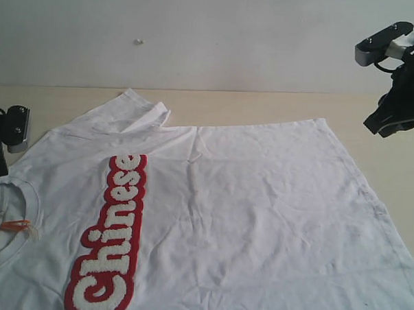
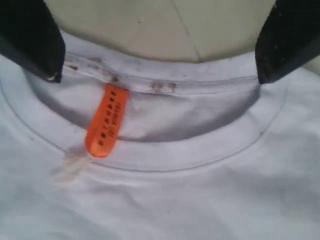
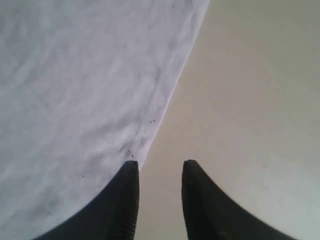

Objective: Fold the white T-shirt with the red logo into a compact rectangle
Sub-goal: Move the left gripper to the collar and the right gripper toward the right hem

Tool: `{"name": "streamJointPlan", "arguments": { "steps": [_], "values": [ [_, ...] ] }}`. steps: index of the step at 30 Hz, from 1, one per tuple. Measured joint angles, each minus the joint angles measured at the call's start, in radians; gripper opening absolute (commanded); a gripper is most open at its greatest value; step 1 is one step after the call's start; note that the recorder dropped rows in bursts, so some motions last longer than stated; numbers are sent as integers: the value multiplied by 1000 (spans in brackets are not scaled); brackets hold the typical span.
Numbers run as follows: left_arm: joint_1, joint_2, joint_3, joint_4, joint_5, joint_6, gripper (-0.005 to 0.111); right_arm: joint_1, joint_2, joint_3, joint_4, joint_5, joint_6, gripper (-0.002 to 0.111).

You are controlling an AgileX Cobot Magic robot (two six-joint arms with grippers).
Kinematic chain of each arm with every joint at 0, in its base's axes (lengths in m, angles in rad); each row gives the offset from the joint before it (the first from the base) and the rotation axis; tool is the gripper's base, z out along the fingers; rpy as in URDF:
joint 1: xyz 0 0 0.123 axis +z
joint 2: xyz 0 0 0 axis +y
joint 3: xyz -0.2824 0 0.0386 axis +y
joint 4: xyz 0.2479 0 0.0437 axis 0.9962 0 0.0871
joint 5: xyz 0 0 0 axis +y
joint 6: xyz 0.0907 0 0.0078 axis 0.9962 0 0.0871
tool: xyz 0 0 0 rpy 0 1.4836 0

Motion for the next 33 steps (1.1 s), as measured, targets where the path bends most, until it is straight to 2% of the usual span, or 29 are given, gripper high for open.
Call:
{"name": "streamJointPlan", "arguments": {
  "steps": [6,9,15,20,25,33],
  "values": [
    [0,0,0,17,-86,10,105,0,0,0,0,-9,0,31],
    [0,0,0,-46,-90,16,105,0,0,0,0,-9,0,31],
    [-8,4,9,-78,-21,132,105,0,0,0,0,-5,-2,31],
    [-11,10,9,-61,-14,143,105,0,0,0,5,-5,-2,31],
    [-11,19,9,-39,48,168,105,0,0,0,17,-5,-11,31],
    [-11,91,9,-29,113,219,105,0,4,0,46,18,-131,31]
  ]
}}
